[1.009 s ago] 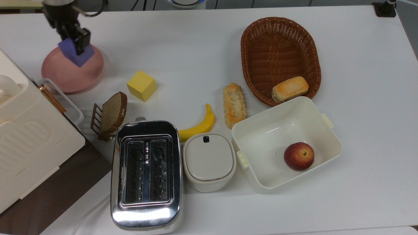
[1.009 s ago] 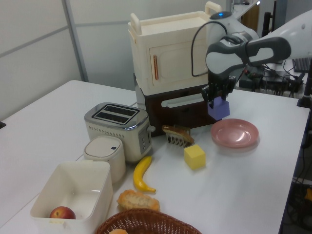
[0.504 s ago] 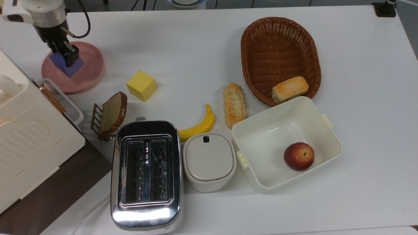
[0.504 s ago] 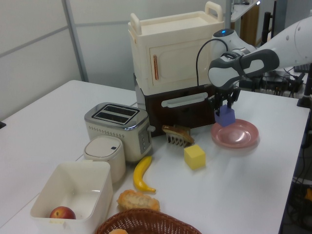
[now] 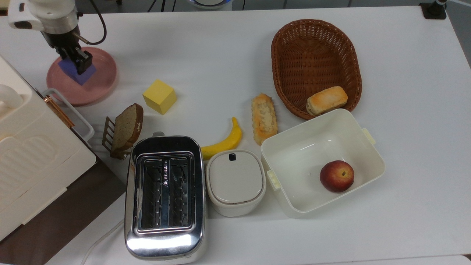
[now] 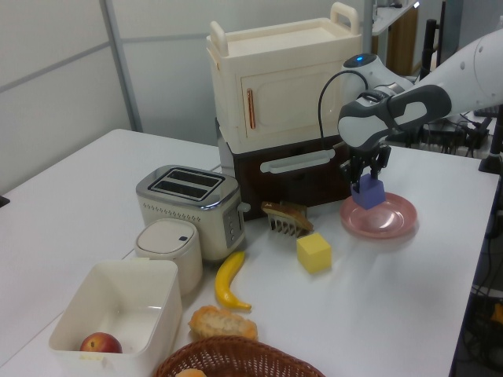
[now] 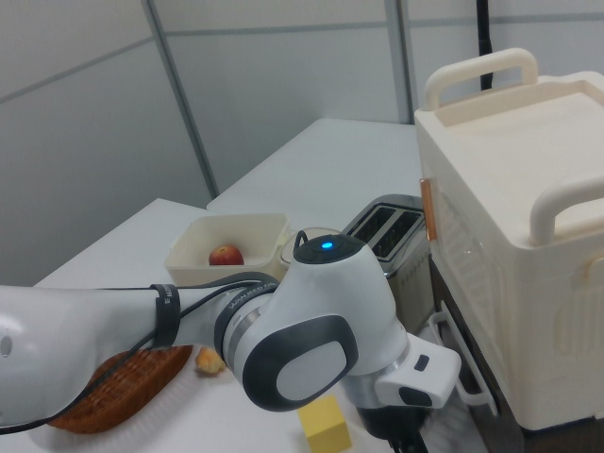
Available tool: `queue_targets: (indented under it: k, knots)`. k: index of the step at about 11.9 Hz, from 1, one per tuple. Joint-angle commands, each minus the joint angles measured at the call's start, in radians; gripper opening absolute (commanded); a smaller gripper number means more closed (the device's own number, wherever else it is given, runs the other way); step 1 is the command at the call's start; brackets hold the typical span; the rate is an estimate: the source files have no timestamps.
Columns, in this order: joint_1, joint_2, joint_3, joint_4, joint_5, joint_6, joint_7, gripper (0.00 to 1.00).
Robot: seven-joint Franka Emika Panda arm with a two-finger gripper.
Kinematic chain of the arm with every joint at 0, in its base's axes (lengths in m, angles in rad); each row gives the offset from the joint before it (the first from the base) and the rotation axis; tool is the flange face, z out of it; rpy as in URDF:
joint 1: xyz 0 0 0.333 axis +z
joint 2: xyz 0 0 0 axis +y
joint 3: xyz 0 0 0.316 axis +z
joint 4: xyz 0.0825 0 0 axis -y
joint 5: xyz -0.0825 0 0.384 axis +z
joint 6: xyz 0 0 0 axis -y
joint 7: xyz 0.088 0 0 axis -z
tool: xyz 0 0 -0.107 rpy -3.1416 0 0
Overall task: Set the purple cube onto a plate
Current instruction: 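Lower the purple cube onto the pink plate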
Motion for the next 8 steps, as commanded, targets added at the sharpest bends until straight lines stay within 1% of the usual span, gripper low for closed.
queue_targets:
  k: [1, 2, 3, 4, 8]
  knots:
    - [0.008, -0.018, -0.011, -0.027, -0.016, 0.009, -0.023, 0.08]
    - [0.006, -0.018, -0.011, -0.027, -0.016, 0.006, -0.023, 0.34]
    - [0.008, -0.017, -0.011, -0.027, -0.016, 0.006, -0.022, 0.86]
    - [0.008, -0.017, -0.013, -0.027, -0.016, 0.004, -0.020, 1.00]
    - [0.008, -0.017, -0.011, -0.027, -0.016, 0.000, -0.019, 1.00]
